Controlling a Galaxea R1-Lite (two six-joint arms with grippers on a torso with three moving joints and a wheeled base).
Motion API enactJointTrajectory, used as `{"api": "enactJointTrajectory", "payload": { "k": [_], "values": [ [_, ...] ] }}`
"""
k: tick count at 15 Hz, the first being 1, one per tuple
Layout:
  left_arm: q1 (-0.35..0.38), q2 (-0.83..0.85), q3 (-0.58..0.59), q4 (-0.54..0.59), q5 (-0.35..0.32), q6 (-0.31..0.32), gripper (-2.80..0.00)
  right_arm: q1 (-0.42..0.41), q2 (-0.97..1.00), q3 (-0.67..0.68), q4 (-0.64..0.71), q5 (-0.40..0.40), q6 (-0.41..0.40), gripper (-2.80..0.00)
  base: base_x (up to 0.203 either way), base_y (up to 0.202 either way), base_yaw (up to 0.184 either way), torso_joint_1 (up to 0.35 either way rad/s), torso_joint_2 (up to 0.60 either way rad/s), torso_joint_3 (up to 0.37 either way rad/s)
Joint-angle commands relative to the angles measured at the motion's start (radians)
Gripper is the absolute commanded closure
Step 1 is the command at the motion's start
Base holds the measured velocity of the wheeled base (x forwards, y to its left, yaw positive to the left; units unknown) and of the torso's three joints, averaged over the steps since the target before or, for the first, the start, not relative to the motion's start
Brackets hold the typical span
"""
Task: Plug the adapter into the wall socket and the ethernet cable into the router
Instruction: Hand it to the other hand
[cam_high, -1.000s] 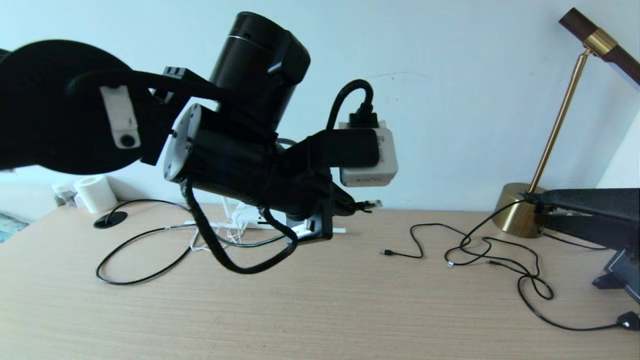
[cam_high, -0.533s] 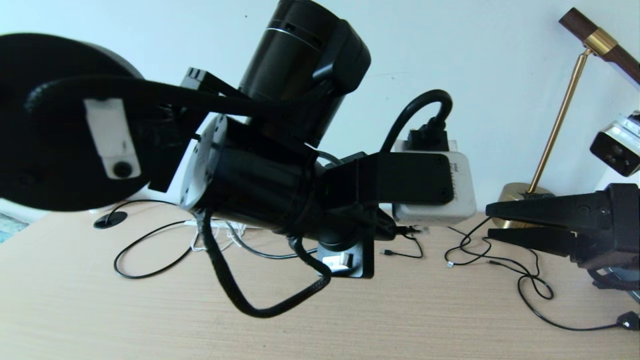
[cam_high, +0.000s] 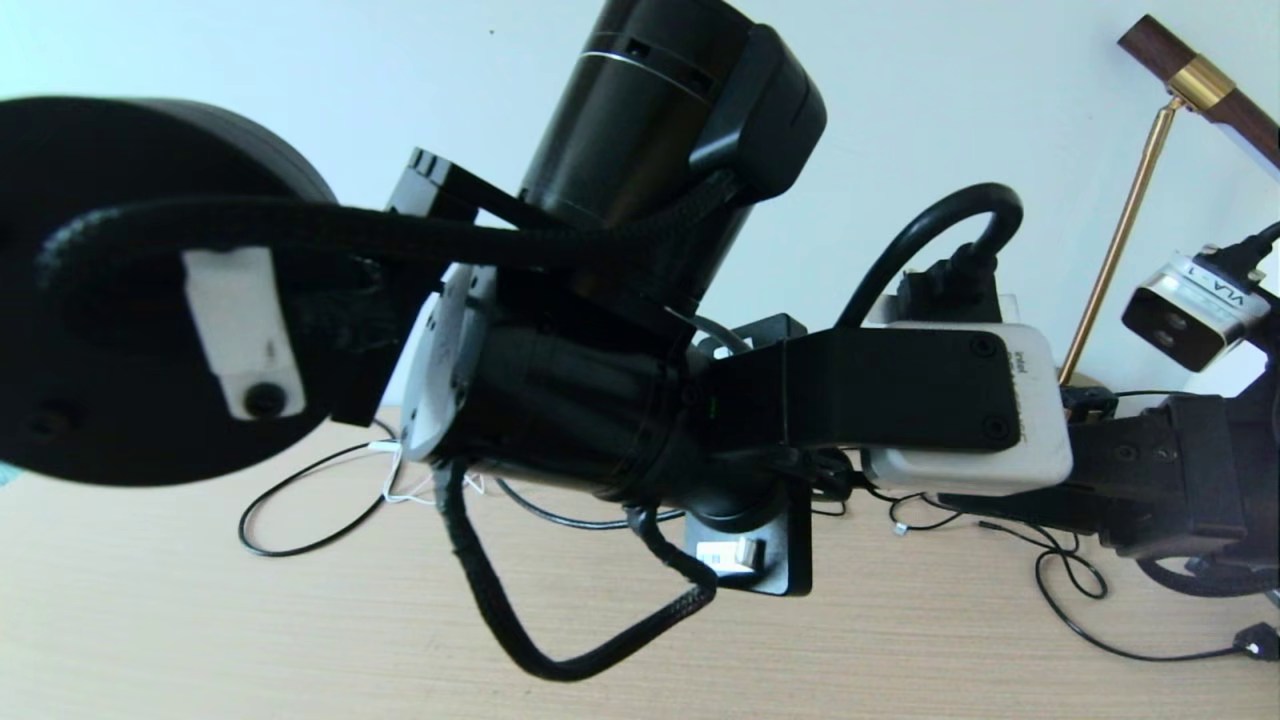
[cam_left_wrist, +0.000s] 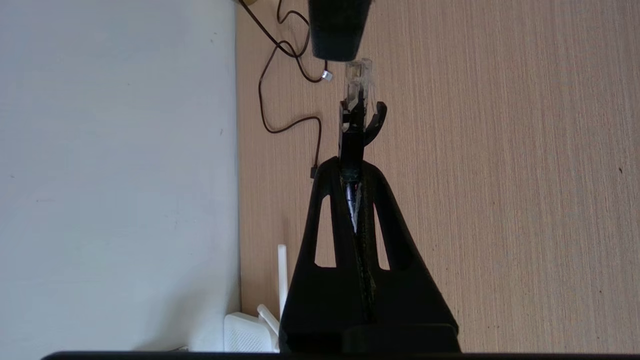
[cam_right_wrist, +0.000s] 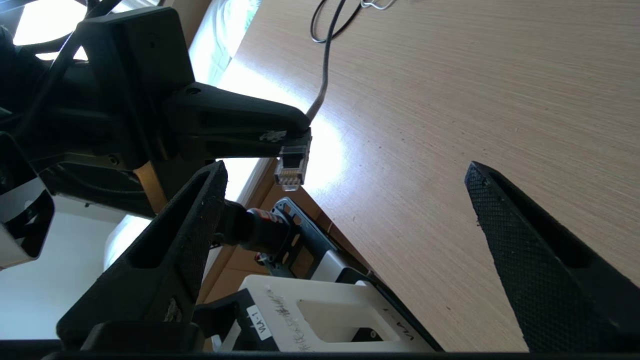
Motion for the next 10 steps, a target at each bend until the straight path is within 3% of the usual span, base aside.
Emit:
{"api": "enactJointTrajectory", "payload": {
  "k": [1,10],
  "values": [
    [-0.001,0.005,0.0,0.002,-0.002,0.005,0.0,0.019,-0.002,-0.002,0.0,0.004,0.004,-2.8,0.0,0.0,0.0,0.0,0.0,0.0],
    [-0.007,0.015,0.0,-0.021,-0.003,0.005,0.0,0.073,-0.008,0.001,0.0,0.002,0.006,-2.8,0.0,0.0,0.0,0.0,0.0,0.0]
  ]
}}
